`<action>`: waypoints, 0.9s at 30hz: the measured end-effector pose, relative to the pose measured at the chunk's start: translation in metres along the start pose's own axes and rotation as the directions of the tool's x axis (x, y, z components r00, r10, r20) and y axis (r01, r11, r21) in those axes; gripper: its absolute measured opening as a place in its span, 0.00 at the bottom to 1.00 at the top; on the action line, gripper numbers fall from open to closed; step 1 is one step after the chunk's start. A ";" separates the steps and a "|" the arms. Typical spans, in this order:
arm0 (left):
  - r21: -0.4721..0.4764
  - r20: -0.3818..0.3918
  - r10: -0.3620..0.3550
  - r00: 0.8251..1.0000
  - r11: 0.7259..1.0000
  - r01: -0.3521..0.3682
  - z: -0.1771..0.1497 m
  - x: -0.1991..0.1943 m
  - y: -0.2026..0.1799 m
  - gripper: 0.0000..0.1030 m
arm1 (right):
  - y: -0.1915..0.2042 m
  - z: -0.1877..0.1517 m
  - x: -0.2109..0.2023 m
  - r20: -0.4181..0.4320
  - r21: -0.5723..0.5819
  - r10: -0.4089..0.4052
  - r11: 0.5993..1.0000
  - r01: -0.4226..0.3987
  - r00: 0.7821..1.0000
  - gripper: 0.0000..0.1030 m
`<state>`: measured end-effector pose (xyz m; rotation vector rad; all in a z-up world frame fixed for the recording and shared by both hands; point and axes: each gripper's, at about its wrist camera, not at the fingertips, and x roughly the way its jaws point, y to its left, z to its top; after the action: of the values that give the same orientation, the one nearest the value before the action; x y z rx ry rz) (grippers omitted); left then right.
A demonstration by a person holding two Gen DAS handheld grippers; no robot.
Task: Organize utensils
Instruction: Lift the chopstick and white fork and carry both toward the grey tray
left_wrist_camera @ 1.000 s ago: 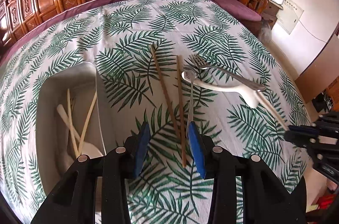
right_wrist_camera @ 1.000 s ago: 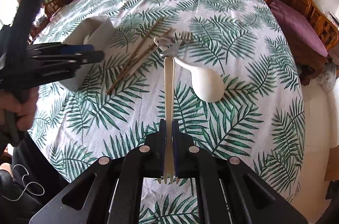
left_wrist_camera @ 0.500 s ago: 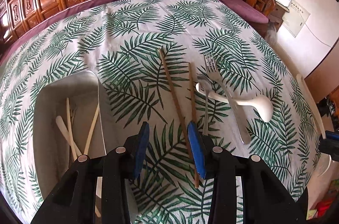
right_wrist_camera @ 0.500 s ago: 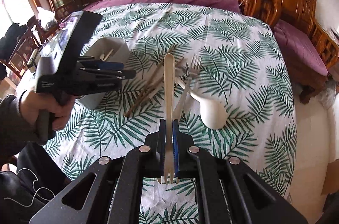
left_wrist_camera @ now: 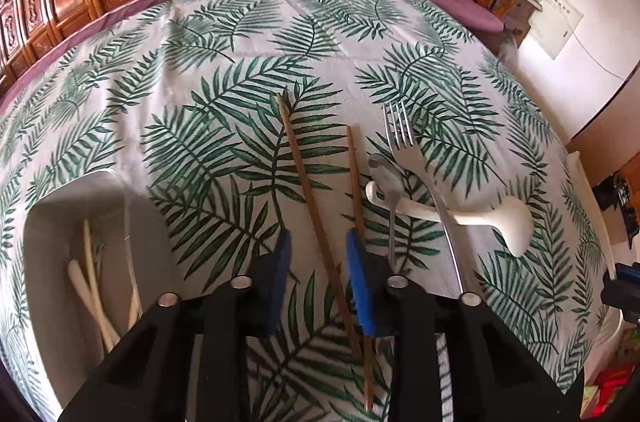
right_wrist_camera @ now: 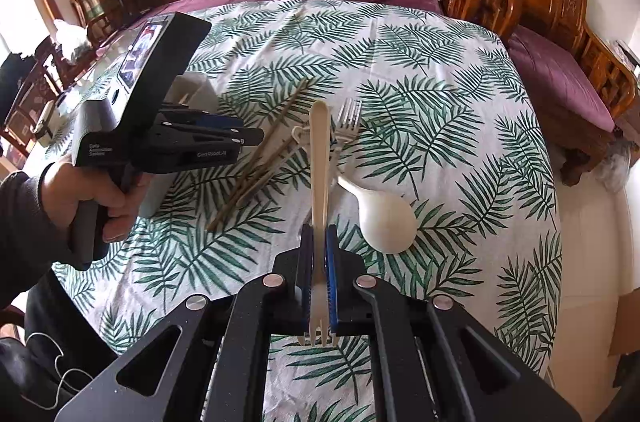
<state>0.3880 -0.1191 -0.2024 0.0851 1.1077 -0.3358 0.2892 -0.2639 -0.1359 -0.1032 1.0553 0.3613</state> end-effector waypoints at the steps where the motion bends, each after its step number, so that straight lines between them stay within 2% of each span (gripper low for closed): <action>1: -0.001 -0.007 -0.002 1.000 1.000 0.002 0.002 0.004 0.000 0.23 | -0.002 0.000 0.002 -0.001 0.004 0.000 1.000 0.000 1.000 0.07; 4: 0.000 -0.024 0.001 1.000 1.000 -0.001 0.006 0.013 -0.002 0.19 | -0.006 -0.001 0.005 -0.004 0.014 -0.002 1.000 0.002 1.000 0.07; 7: -0.005 -0.040 -0.010 0.999 1.000 0.009 0.008 0.018 -0.003 0.18 | -0.009 -0.002 0.008 -0.006 0.022 -0.002 1.000 0.002 1.000 0.07; 12: -0.024 -0.077 0.015 0.997 1.000 -0.017 0.014 0.026 -0.007 0.16 | -0.010 -0.005 0.010 -0.012 0.026 0.000 1.000 0.001 1.000 0.07; 16: -0.040 -0.078 0.037 0.996 0.998 -0.040 0.014 0.027 -0.005 0.06 | -0.009 -0.007 0.010 -0.013 0.025 0.002 1.000 -0.001 1.000 0.07; 19: -0.036 -0.083 0.044 0.996 0.998 -0.047 0.013 0.027 -0.004 0.05 | -0.008 -0.009 0.010 -0.013 0.025 -0.001 1.000 0.001 1.000 0.07; 23: -0.039 -0.073 0.023 0.997 0.999 -0.026 0.007 0.017 -0.005 0.04 | -0.007 -0.009 0.007 -0.005 0.031 -0.005 1.000 0.005 1.000 0.07; 27: -0.034 -0.029 0.012 1.000 0.999 -0.013 0.000 -0.010 -0.007 0.04 | -0.004 -0.008 0.003 0.003 0.031 -0.009 0.999 0.009 1.000 0.07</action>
<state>0.3821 -0.1240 -0.1925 0.0665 1.1406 -0.3051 0.2855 -0.2689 -0.1425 -0.0791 1.0563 0.3369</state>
